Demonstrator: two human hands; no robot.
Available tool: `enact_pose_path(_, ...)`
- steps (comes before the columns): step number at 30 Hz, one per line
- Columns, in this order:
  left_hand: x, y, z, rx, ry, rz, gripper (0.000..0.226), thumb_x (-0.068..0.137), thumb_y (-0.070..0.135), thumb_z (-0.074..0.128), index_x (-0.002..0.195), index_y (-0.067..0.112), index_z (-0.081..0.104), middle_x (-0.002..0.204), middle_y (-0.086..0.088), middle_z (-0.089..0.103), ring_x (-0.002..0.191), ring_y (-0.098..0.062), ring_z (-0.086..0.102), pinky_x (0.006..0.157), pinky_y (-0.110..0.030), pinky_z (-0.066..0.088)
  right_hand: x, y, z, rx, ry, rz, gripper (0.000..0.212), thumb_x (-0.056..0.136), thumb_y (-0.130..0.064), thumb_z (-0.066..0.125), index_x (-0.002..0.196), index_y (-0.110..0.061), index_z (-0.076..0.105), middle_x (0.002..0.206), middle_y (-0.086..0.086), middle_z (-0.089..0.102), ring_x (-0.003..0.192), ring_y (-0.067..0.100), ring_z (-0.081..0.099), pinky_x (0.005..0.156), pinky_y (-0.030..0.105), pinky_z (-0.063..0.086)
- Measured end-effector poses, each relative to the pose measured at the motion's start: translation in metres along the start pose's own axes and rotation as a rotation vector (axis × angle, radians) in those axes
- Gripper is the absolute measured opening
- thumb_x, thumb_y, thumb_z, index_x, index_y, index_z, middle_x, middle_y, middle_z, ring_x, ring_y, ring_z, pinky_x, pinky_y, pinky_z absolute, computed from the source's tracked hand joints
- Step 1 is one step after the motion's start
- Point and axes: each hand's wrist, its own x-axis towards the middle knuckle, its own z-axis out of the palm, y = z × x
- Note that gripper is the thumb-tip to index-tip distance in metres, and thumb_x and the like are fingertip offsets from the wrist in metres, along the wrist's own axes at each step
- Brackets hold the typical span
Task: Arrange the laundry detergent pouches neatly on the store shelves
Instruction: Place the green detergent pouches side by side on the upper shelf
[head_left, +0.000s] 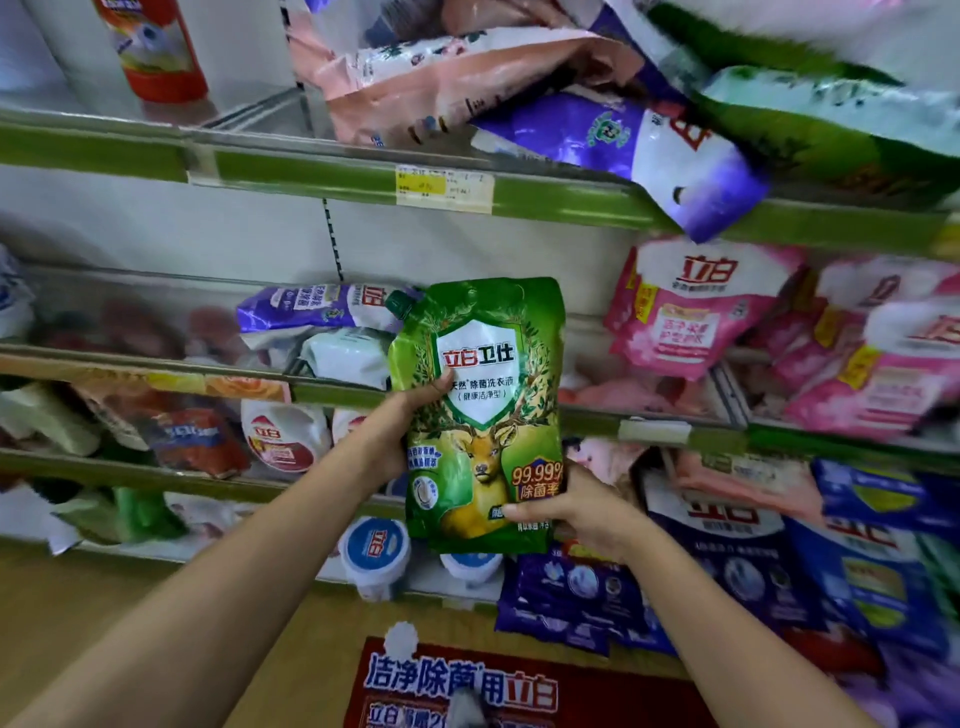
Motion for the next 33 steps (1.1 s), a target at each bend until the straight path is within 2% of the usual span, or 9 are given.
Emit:
enact_pose_path(4,-0.030,-0.001,0.023,0.016,-0.084,-0.011,0.040,0.074,0.035,0.072,0.098,0.006,0.062,0.076,-0.011,0.073,0.068,-0.026,0.069,0.075,-0.038,0.055,-0.050,0.005,0.009,0.026,0.113,-0.055,0.050,0.068,-0.004,0.083,0.111,-0.017,0.061,0.105,0.002,0.074,0.104,0.021,0.068,0.097,0.037,0.052)
enact_pose_path(9,-0.061,0.018,0.070,0.087,-0.169,0.062,0.023,0.087,0.030,0.065,0.093,0.008,0.062,0.065,-0.004,0.072,0.055,-0.021,0.069,0.051,-0.026,0.055,-0.108,-0.006,0.006,0.072,0.231,-0.144,0.049,0.069,-0.003,0.082,0.107,-0.022,0.058,0.106,0.003,0.071,0.104,0.023,0.066,0.091,0.035,0.054)
enact_pose_path(12,-0.079,0.035,0.103,0.121,-0.238,0.095,0.037,0.080,0.032,0.069,0.106,0.006,0.063,0.079,-0.008,0.075,0.064,-0.024,0.072,0.056,-0.031,0.058,-0.137,-0.015,-0.004,0.098,0.315,-0.198,0.058,0.061,-0.010,0.087,0.108,-0.023,0.057,0.104,0.001,0.070,0.105,0.022,0.065,0.093,0.035,0.051)
enact_pose_path(16,-0.098,0.050,0.145,0.142,-0.316,0.124,0.053,0.073,0.032,0.072,0.118,0.007,0.059,0.091,-0.011,0.075,0.072,-0.026,0.073,0.061,-0.035,0.059,-0.171,-0.025,-0.018,0.084,0.375,-0.268,0.074,0.052,-0.027,0.094,0.116,-0.022,0.058,0.110,0.003,0.072,0.109,0.027,0.066,0.102,0.061,0.043)
enact_pose_path(19,-0.105,0.055,0.176,0.166,-0.353,0.157,0.052,0.075,0.029,0.073,0.120,0.007,0.058,0.095,-0.012,0.075,0.076,-0.027,0.073,0.062,-0.034,0.059,-0.196,-0.027,-0.031,0.099,0.413,-0.324,0.046,0.066,-0.005,0.083,0.103,-0.022,0.062,0.096,-0.003,0.075,0.099,0.020,0.069,0.097,0.042,0.052)
enact_pose_path(21,-0.104,0.054,0.197,0.173,-0.367,0.165,0.050,0.079,0.027,0.073,0.122,0.006,0.058,0.100,-0.013,0.075,0.077,-0.027,0.073,0.062,-0.035,0.058,-0.211,-0.027,-0.042,0.116,0.423,-0.353,0.043,0.069,0.001,0.078,0.102,-0.021,0.062,0.093,-0.006,0.074,0.095,0.014,0.069,0.090,0.029,0.053)
enact_pose_path(25,-0.102,0.046,0.244,0.188,-0.398,0.165,0.048,0.081,0.027,0.074,0.121,0.006,0.059,0.100,-0.013,0.075,0.076,-0.027,0.073,0.062,-0.035,0.058,-0.235,-0.018,-0.076,0.122,0.481,-0.373,0.064,0.064,-0.008,0.084,0.122,-0.013,0.058,0.115,0.008,0.070,0.111,0.024,0.065,0.098,0.036,0.050)
enact_pose_path(30,-0.091,0.031,0.315,0.186,-0.412,0.172,0.051,0.077,0.027,0.078,0.119,0.008,0.059,0.105,-0.014,0.074,0.086,-0.031,0.072,0.073,-0.045,0.059,-0.270,-0.007,-0.137,0.117,0.513,-0.373,0.046,0.070,-0.002,0.081,0.109,-0.019,0.063,0.102,-0.001,0.073,0.100,0.015,0.068,0.084,0.023,0.052)
enact_pose_path(33,-0.082,0.022,0.367,0.214,-0.403,0.203,0.063,0.066,0.033,0.084,0.119,0.010,0.058,0.110,-0.013,0.072,0.097,-0.033,0.070,0.087,-0.053,0.054,-0.288,-0.002,-0.188,0.077,0.532,-0.389,0.050,0.065,-0.010,0.084,0.109,-0.019,0.064,0.105,0.002,0.073,0.107,0.021,0.067,0.090,0.031,0.052)
